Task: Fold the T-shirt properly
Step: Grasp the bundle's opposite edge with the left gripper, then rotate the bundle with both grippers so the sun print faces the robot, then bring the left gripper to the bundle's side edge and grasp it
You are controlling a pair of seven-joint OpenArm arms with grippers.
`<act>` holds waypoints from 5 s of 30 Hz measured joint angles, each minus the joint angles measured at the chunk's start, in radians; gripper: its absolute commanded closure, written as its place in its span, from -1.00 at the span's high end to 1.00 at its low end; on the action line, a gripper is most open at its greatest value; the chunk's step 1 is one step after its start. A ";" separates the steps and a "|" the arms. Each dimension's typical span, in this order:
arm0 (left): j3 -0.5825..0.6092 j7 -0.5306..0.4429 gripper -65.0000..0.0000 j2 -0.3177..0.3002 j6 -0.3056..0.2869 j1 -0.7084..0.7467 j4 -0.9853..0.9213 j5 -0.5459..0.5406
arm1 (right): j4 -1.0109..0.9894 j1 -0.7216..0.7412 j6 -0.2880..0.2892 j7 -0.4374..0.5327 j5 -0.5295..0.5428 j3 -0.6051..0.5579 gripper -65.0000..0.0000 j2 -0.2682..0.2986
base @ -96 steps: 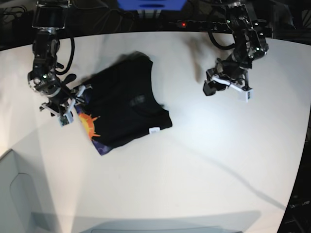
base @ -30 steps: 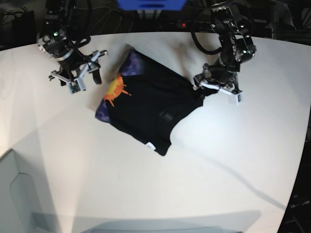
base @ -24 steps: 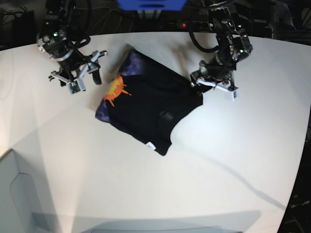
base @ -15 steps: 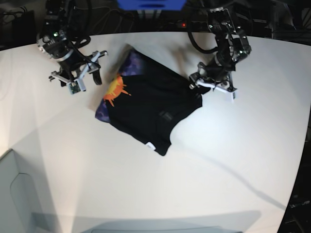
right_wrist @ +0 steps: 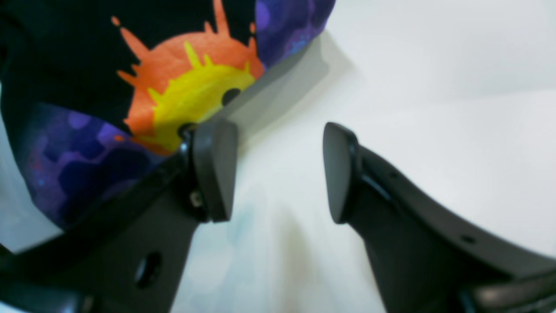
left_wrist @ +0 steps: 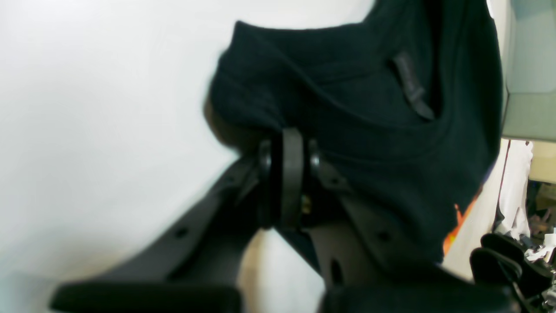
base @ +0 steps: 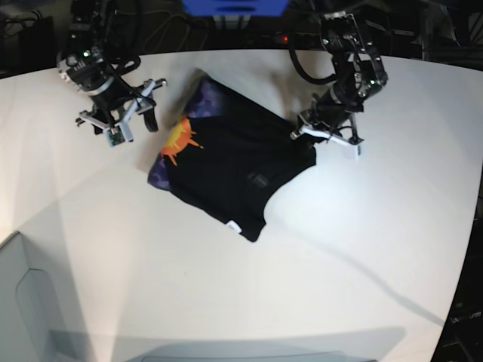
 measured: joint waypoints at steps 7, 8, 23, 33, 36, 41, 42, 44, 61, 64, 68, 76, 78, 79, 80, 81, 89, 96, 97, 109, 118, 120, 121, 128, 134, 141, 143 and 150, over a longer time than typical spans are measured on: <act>0.006 0.000 -1.00 0.003 -0.002 0.076 0.146 -0.008 | -0.001 -0.002 0.000 0.000 0.000 -0.005 -0.03 -0.001; 0.006 0.001 -1.00 0.002 -0.002 0.084 0.146 -0.007 | -0.001 -0.002 0.000 0.000 0.000 -0.005 -0.03 -0.001; 0.007 0.000 -0.53 -0.004 -0.001 0.108 0.022 -0.009 | -0.001 0.001 0.000 0.000 0.000 -0.005 -0.02 -0.001; 0.008 0.015 0.54 -0.032 -0.008 0.166 0.131 -0.011 | 0.019 0.034 0.000 0.002 0.000 -0.015 -0.02 -0.001; -0.002 0.010 0.54 -0.042 -0.002 0.190 0.171 0.000 | 0.019 0.077 0.000 0.008 0.003 -0.023 -0.02 -0.004; 0.008 0.014 0.55 -0.048 -0.003 0.225 0.179 -0.102 | 0.007 0.190 0.000 -0.003 0.002 -0.039 0.06 0.000; 0.011 0.015 0.55 -0.057 -0.002 0.232 0.179 -0.114 | 0.001 0.217 0.000 -0.003 0.002 -0.037 0.07 0.002; 0.020 0.013 0.55 -0.062 -0.002 0.232 0.177 -0.116 | -0.019 0.267 0.000 0.001 0.002 -0.036 0.07 0.007; 0.158 -0.023 0.55 -0.089 -0.026 0.003 -0.111 -0.188 | -0.489 0.495 0.000 0.014 0.002 -0.143 0.07 0.094; 0.160 -0.023 0.55 -0.089 -0.029 -0.068 -0.188 -0.192 | -0.466 0.441 0.000 0.023 0.003 -0.142 0.07 0.125; 0.159 -0.020 0.55 -0.089 -0.029 -0.155 -0.263 -0.191 | -0.394 0.340 0.000 0.019 0.000 -0.140 0.06 0.142; 0.156 -0.001 0.55 -0.101 -0.006 -0.250 -0.293 -0.146 | -0.238 0.172 0.000 0.017 0.002 -0.138 0.06 0.146; 0.158 0.011 0.55 -0.136 -0.004 -0.255 -0.277 -0.139 | -0.198 0.145 0.000 0.013 0.000 -0.134 0.06 0.146; 0.156 0.008 0.55 -0.155 0.003 -0.255 -0.267 -0.134 | -0.175 0.130 0.000 0.012 0.002 -0.116 0.06 0.145; 0.153 0.007 0.55 -0.172 0.006 -0.251 -0.252 -0.130 | -0.147 0.114 0.000 0.012 0.010 -0.086 0.06 0.139; 0.150 0.007 0.55 -0.190 0.006 -0.243 -0.231 -0.128 | -0.117 0.099 0.000 0.010 0.009 -0.045 0.06 0.136; 0.004 0.018 0.55 -0.276 -0.002 -0.087 0.002 -0.138 | -0.013 0.069 0.035 0.001 -0.001 0.033 0.05 0.058; -0.341 0.024 0.55 -0.274 -0.005 0.054 0.068 -0.134 | -0.117 0.100 0.071 0.020 0.003 0.029 -0.03 0.016; -0.388 0.020 0.55 -0.274 -0.005 0.064 0.068 -0.134 | -0.130 0.099 0.071 0.016 0.003 0.029 -0.05 0.016; -0.669 0.023 0.53 -0.271 -0.006 0.101 0.066 -0.135 | -0.132 -0.032 0.079 0.023 0.014 0.027 -0.08 -0.040; -0.673 0.029 0.03 -0.226 -0.006 0.133 0.107 -0.134 | 0.000 -0.036 0.080 0.011 0.003 0.122 -0.07 -0.091; -0.675 0.013 -0.05 -0.196 -0.006 0.132 0.161 -0.136 | 0.007 -0.027 0.081 0.011 0.003 0.133 -0.07 -0.103; -0.673 0.020 -0.05 -0.184 -0.006 0.130 0.182 -0.140 | 0.007 -0.021 0.081 0.008 0.003 0.135 -0.07 -0.103; -0.423 0.019 0.28 -0.119 -0.002 0.128 0.278 -0.134 | 0.010 -0.025 0.082 0.008 0.002 0.083 -0.07 -0.100; -0.004 0.013 0.50 -0.118 0.002 0.112 0.259 -0.122 | 0.007 -0.016 0.082 0.011 0.002 0.032 -0.07 -0.100; 0.285 0.006 0.52 -0.080 0.089 0.033 0.192 0.031 | 0.004 0.011 0.082 0.011 0.000 0.013 -0.07 -0.100; 0.325 0.006 0.51 -0.082 0.091 0.035 0.159 0.045 | 0.004 0.008 0.082 0.004 -0.001 0.014 -0.07 -0.100; 0.359 0.003 0.51 -0.086 0.103 0.023 0.093 0.045 | -0.012 0.009 0.082 0.010 -0.001 0.014 -0.07 -0.097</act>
